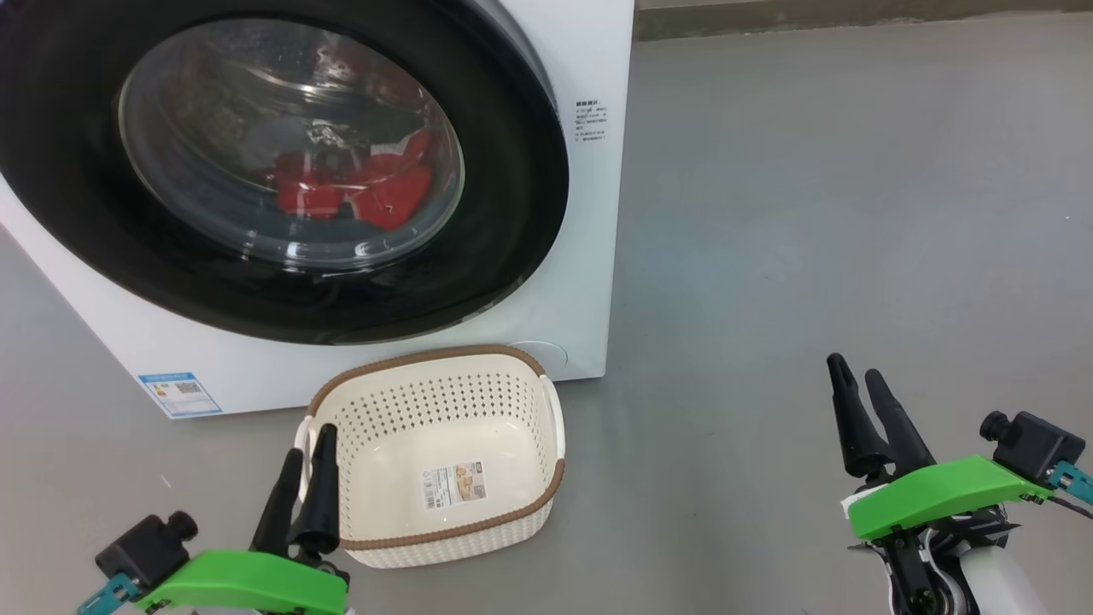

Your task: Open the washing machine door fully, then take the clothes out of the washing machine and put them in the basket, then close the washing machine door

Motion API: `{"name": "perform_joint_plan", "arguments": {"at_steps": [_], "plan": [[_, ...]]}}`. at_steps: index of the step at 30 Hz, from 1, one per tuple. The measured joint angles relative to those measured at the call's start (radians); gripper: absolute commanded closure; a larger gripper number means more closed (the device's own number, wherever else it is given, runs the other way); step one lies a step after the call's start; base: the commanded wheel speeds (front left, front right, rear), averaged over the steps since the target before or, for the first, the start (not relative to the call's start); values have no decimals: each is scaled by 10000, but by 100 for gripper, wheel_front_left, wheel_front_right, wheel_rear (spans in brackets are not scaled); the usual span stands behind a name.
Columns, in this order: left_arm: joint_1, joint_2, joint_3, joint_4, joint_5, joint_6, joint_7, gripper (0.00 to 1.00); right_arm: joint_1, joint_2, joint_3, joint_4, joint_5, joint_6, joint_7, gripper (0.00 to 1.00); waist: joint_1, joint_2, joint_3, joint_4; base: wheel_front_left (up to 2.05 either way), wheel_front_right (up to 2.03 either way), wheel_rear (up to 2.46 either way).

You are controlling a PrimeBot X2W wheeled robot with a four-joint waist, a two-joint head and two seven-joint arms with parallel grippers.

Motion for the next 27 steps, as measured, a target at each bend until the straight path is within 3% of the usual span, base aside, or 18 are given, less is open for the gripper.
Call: {"name": "perform_joint_plan", "arguments": {"at_steps": [27], "plan": [[-615, 23, -424, -395, 2978, 437, -782, 0, -833, -56, 497, -140, -3262, 0, -790, 0, 0, 0, 277, -152, 0, 0, 0]]}}
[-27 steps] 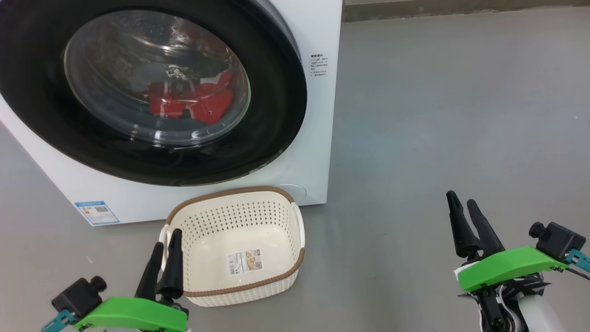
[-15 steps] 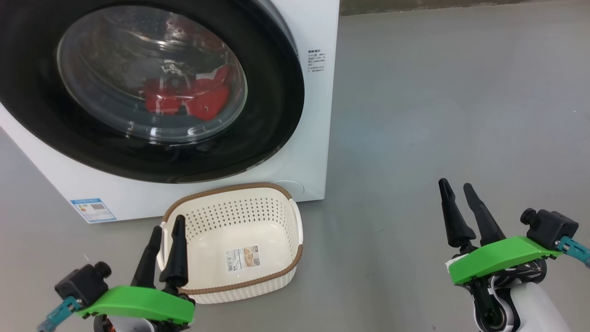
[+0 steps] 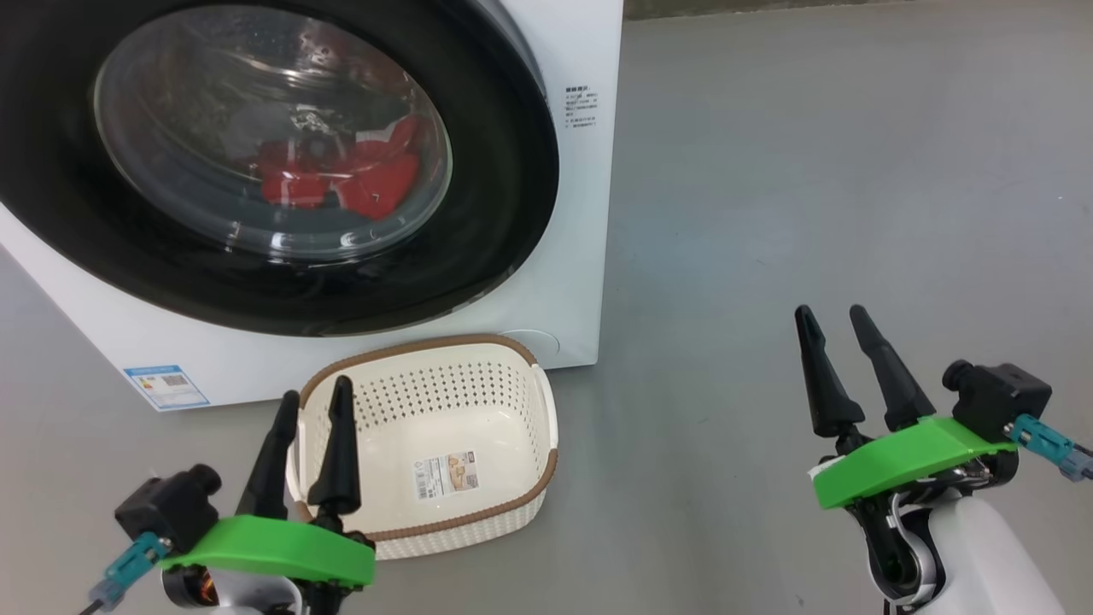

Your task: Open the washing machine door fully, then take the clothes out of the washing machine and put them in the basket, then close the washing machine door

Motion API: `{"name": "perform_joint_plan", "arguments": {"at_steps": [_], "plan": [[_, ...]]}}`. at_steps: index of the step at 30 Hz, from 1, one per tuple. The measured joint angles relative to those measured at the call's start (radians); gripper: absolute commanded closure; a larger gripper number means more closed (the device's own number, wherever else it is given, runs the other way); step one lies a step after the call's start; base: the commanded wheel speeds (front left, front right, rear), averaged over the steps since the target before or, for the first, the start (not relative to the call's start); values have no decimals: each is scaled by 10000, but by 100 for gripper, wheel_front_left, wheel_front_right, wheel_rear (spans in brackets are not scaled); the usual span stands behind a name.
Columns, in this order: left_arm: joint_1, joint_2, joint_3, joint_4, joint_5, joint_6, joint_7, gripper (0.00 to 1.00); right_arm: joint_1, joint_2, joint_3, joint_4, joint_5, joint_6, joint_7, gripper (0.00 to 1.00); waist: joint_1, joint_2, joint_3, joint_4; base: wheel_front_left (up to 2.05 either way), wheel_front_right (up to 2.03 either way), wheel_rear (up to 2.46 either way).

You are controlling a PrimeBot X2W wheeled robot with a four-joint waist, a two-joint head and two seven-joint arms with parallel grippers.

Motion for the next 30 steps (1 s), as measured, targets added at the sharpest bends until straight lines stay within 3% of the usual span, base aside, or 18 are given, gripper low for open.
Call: {"name": "perform_joint_plan", "arguments": {"at_steps": [30], "plan": [[-639, 38, -332, -360, 2907, 525, -744, 0, -919, -132, 267, 395, -3066, 2, -779, 0, 0, 0, 77, -68, 0, 0, 0]]}}
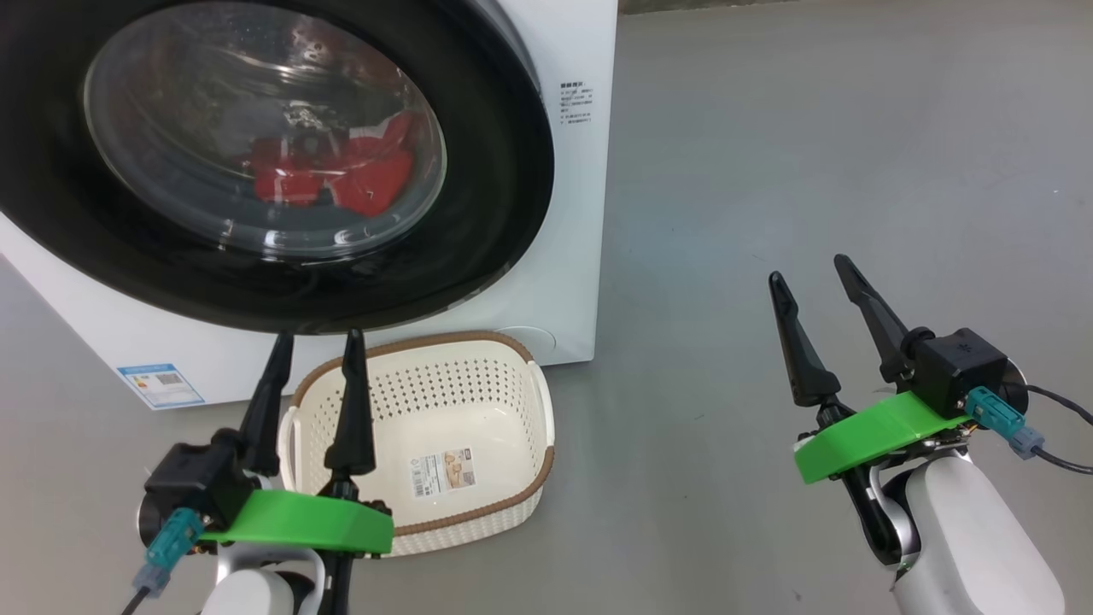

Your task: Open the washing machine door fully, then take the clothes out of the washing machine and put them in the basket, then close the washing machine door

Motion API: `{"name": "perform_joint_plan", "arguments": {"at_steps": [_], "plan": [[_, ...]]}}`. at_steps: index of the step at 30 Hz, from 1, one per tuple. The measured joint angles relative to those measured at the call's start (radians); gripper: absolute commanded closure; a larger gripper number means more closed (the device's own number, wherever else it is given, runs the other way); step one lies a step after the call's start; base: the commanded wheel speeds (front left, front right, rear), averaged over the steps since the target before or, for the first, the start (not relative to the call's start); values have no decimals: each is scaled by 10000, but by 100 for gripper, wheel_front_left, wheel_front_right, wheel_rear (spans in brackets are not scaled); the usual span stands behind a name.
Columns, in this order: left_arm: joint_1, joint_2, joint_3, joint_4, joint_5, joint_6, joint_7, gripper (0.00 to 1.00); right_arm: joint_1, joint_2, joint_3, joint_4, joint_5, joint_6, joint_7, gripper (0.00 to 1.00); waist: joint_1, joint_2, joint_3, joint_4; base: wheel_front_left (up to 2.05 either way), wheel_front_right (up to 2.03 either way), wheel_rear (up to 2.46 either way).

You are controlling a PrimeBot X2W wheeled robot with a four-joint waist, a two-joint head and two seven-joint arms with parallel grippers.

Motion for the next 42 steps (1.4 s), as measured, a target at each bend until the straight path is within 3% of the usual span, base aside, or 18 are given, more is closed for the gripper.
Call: {"name": "perform_joint_plan", "arguments": {"at_steps": [20, 21, 23, 26, 28, 35, 42], "plan": [[2, 2, -113, -188, 8, 71, 0, 0, -2, -4, -52, 186, -36, 0, 0, 0, 0, 0, 38, 65, 0, 0, 0], [2, 2, -117, -188, 8, 71, 0, 0, -2, -4, -75, 180, -36, 0, 0, 7, 0, 0, 59, 73, 0, 0, 0], [2, 2, -134, -205, 8, 71, 0, 0, -2, -4, -138, 148, -36, 0, 0, 42, -1, 0, 108, 97, 0, 0, 0], [2, 2, -198, -301, 6, 71, 0, 0, -5, -6, -211, 65, -36, 0, 0, 70, 0, 0, 207, 150, 0, 0, 0], [-2, 4, -251, -351, 6, 71, 0, 0, -14, -6, -230, 6, -35, 0, 0, 100, 0, 0, 299, 195, 0, 0, 0], [-35, 8, -453, -621, 6, 69, -2, 0, -498, -6, -261, -249, 882, 0, 0, 100, 0, 0, 687, 372, 0, 0, 0], [-187, 13, -577, -897, -12, -111, -2, 0, -1142, -21, -84, 132, 2871, 0, 0, 100, -1, 0, 1149, 543, 0, 0, 0]]}}
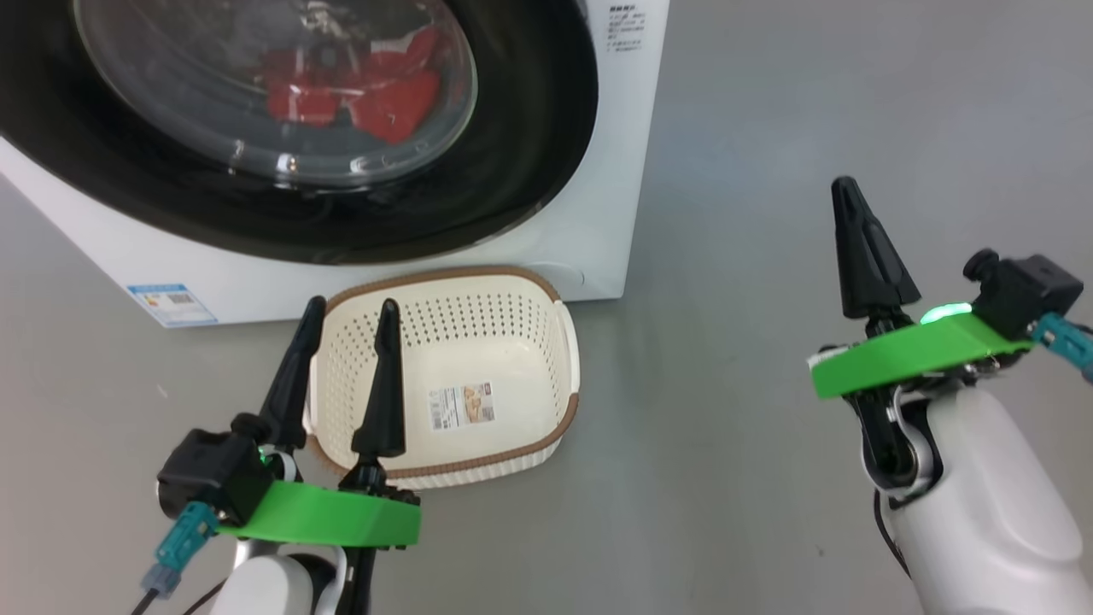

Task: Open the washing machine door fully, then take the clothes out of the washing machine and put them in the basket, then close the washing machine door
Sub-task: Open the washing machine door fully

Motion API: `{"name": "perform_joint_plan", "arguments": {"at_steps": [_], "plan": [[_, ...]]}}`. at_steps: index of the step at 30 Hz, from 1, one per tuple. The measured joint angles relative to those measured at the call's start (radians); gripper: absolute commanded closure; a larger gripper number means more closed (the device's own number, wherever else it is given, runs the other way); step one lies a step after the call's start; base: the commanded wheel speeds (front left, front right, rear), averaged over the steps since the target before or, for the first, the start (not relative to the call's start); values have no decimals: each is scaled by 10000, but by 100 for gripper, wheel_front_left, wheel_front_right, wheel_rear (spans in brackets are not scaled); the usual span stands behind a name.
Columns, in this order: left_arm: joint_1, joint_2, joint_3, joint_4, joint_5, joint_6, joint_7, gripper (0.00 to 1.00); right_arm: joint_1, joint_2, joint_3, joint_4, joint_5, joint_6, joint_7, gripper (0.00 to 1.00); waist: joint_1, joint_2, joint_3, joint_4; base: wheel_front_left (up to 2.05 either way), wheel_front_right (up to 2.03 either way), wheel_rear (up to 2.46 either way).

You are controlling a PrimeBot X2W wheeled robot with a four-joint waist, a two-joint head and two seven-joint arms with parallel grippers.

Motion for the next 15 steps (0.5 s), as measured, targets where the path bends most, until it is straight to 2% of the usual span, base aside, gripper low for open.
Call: {"name": "perform_joint_plan", "arguments": {"at_steps": [1, 8, 11, 15], "plan": [[-14, 2, 4, -69, 0, 0, 0, 0, -283, -8, 150, 194, 477, 0, 0, 100, 0, 0, 148, 41, 0, 0, 0], [-402, 6, -44, -493, 21, -2, -10, 0, -1499, -36, 211, 972, 1732, 0, 0, 100, 1, 0, 728, 208, 0, 0, 0], [-413, 6, -138, -635, 38, -79, -12, 0, -2050, -67, 477, 1524, 2943, 0, -2, 100, 0, 0, 975, 304, 0, 0, 0], [-524, 6, -180, -779, 136, -92, -10, 0, -2826, -73, 830, 2364, 3833, -2, 8, 100, 0, 0, 1262, 422, 0, 0, 0]]}}
